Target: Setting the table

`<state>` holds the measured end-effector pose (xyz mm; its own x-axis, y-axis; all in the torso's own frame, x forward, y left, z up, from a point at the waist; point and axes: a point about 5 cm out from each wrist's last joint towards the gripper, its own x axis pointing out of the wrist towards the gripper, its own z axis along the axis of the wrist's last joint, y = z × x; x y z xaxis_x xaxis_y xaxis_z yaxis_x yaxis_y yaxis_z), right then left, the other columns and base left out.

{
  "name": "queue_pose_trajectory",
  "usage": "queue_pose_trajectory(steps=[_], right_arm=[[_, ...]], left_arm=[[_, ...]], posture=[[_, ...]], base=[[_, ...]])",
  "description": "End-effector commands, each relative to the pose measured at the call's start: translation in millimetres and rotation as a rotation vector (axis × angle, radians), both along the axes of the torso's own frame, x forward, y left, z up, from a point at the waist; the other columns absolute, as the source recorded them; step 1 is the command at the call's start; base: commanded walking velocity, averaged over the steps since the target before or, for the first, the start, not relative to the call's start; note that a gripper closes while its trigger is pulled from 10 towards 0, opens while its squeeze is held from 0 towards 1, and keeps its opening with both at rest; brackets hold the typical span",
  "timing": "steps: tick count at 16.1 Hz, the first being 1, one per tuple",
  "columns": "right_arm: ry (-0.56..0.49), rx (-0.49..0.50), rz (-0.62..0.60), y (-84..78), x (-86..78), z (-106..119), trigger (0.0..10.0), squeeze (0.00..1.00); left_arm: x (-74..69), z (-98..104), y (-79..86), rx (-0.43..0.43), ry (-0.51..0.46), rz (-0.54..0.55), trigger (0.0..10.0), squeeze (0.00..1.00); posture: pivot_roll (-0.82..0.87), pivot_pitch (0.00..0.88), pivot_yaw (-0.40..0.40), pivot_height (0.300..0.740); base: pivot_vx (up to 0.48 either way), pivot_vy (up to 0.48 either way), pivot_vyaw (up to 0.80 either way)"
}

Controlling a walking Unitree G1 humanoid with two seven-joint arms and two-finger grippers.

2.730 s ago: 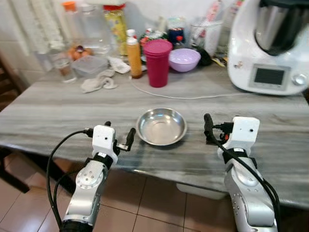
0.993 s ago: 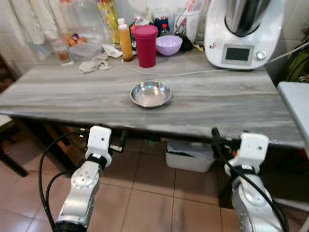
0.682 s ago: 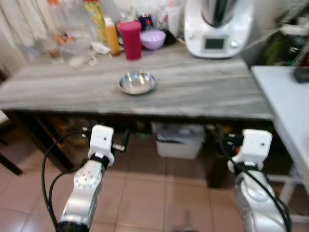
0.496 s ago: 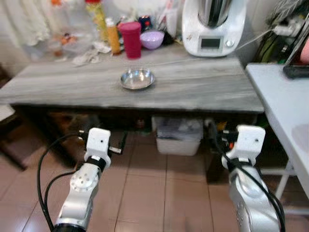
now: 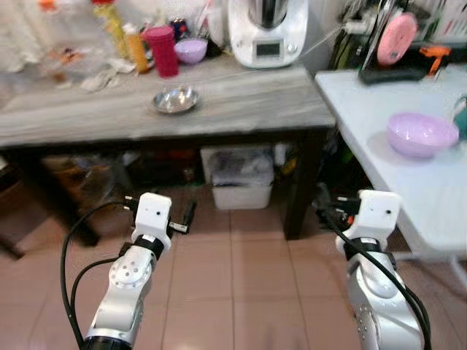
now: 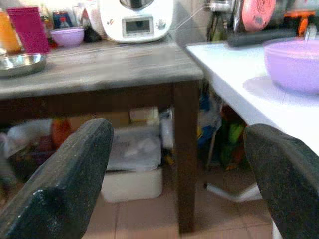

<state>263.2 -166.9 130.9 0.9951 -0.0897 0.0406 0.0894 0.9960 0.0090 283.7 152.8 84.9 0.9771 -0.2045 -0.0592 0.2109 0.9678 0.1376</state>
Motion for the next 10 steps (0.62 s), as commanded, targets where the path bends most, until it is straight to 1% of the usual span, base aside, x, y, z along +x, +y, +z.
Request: queue_pose_trajectory(steps=[1,3,4,7,8,10], right_arm=[[0.005,0.0,-0.009,-3.6,-0.7,-0.3,10.0,0.0],[0.004,-0.004,-0.009,-4.1,-0.5,0.0,10.0,0.0],[0.003,-0.006,-0.008,-4.1,-0.4,0.7,10.0,0.0],[0.003,-0.01,-0.001,-3.2,-0.4,1.1,10.0,0.0],[0.003,-0.014,0.006,-2.7,0.2,1.2,10.0,0.0],[0.0,-0.02,0.012,-3.1,2.7,3.0,10.0,0.0]], left_arm=[[-0.1,3.7,-2.5,0.003,-0.031,-0.026,10.0,0.0],[-0.9,7.0,-4.7,-0.064,-0.036,-0.071,10.0,0.0],[-0.5,8.3,-3.4,-0.089,-0.035,-0.058,10.0,0.0],[0.1,8.7,-4.4,-0.111,-0.034,-0.055,10.0,0.0],[-0.2,9.5,-6.3,-0.12,-0.039,-0.061,10.0,0.0],[-1.5,9.0,-9.9,-0.141,-0.036,-0.076,10.0,0.0]], posture=[[-0.27,0.039,0.083,0.74],[-0.27,0.044,0.083,0.74],[-0.27,0.046,0.08,0.74],[-0.26,0.049,0.071,0.74],[-0.26,0.048,0.068,0.74],[-0.26,0.049,0.066,0.74]], base=[[0.0,0.0,0.0],[0.0,0.0,0.0],[0.0,0.0,0.0],[0.0,0.0,0.0],[0.0,-0.244,0.0],[0.0,-0.405,0.0]])
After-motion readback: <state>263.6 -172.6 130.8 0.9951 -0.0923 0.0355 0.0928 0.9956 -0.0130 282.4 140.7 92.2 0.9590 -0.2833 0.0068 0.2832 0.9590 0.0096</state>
